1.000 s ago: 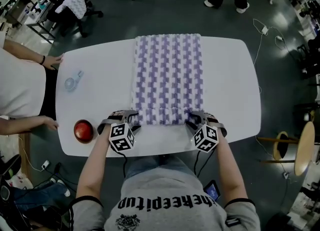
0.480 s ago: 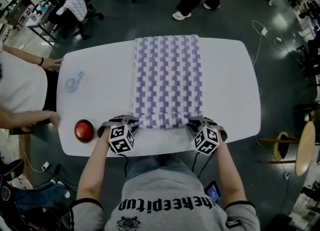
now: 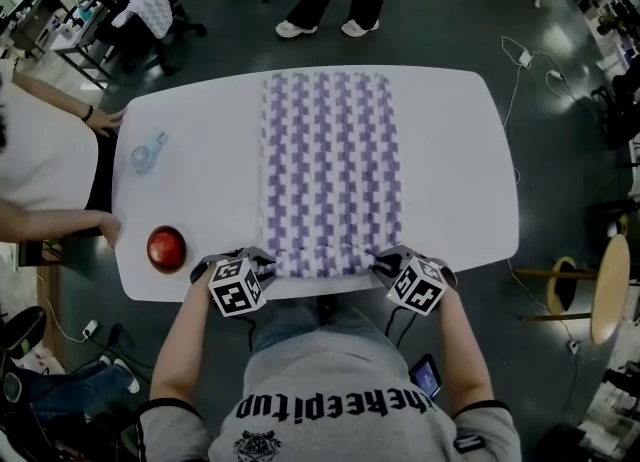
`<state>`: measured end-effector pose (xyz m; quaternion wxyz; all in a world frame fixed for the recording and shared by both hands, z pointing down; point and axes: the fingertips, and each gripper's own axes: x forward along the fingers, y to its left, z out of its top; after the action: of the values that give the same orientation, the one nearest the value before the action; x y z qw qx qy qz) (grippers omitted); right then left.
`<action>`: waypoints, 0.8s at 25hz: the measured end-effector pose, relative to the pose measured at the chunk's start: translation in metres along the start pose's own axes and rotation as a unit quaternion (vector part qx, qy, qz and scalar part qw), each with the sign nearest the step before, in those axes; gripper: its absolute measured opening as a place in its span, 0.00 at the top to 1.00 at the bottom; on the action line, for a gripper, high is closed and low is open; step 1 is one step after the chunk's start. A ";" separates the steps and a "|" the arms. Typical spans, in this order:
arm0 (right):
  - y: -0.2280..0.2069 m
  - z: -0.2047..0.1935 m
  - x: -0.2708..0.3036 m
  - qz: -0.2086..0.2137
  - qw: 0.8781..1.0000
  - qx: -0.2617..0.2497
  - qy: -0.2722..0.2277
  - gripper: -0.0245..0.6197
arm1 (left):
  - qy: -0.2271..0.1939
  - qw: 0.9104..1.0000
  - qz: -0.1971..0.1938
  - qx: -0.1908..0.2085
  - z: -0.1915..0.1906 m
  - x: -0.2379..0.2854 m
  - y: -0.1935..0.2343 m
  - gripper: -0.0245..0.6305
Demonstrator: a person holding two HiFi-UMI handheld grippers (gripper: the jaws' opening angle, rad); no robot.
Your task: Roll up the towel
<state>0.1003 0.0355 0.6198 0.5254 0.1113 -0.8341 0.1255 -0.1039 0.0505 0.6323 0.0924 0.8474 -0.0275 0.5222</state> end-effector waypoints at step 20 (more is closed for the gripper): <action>-0.086 0.029 -0.015 -0.090 0.994 0.040 -0.052 0.81 | -0.047 0.996 0.031 -0.069 0.019 -0.011 0.080 0.75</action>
<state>0.1093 -0.0541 0.6021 0.4859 0.2134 -0.8411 0.1046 -0.1036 -0.0318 0.6240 0.1332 0.8611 -0.0940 0.4816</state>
